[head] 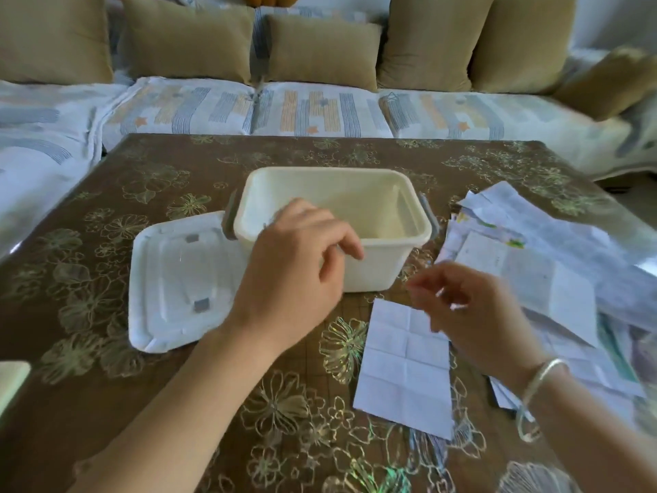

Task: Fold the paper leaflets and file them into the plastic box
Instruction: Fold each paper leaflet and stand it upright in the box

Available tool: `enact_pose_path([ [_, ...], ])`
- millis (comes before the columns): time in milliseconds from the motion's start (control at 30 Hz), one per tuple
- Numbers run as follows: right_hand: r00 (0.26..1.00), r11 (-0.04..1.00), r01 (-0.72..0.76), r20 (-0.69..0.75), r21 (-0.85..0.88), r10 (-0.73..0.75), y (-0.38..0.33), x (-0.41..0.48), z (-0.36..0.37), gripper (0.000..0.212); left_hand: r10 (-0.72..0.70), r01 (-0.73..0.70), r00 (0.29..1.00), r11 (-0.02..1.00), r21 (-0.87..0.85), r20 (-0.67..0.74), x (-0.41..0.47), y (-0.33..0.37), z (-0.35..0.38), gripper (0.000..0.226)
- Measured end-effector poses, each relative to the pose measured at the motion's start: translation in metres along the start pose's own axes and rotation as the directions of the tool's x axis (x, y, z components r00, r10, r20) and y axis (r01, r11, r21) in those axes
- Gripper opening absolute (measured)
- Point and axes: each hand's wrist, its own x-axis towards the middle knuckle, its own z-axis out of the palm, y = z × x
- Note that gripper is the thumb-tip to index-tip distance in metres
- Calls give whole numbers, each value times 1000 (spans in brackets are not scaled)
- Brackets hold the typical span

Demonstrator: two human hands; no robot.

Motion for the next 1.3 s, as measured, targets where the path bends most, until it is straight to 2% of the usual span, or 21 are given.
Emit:
enact_pose_path([
  [67,999,984,40,40,-174,-33,19,-31,8,17,33,-25,993,997,-72,113,-27,13,14,28],
  [133,989,950,122,121,-288,-90,32,-56,13,6,10,12,968,996,-88,252,-55,19,27,29],
  [267,956,898,218,269,-381,-118,50,-93,13,45,-37,79,905,994,-82,423,-103,27,44,33],
  [367,960,887,231,244,-400,-140,56,-105,18,53,-95,147,873,987,-72,479,-121,29,50,40],
  [533,968,881,245,45,-405,-248,56,-107,27,25,-119,147,881,989,-26,458,-132,31,54,52],
  [667,974,895,194,-28,-402,-223,53,-105,34,16,-144,167,896,986,-19,421,-134,31,56,58],
  [733,993,955,97,-43,-280,-114,51,-104,33,15,-174,189,910,982,-3,377,-137,29,56,54],
  [800,1000,994,25,13,-102,-23,49,-108,33,19,-194,204,934,979,0,301,-142,26,53,41],
  [900,994,996,55,87,68,-61,41,-122,34,30,-213,228,952,973,-43,221,-152,27,44,32],
  [1033,998,975,15,58,223,-29,36,-133,38,44,-304,329,929,939,-96,209,-161,36,41,30],
  [1167,998,995,-56,-10,83,57,35,-127,46,35,-388,394,909,919,-8,151,-162,37,51,37],
  [1300,996,993,-63,-66,-99,56,39,-117,54,37,-438,427,893,897,115,107,-161,35,57,45],
])
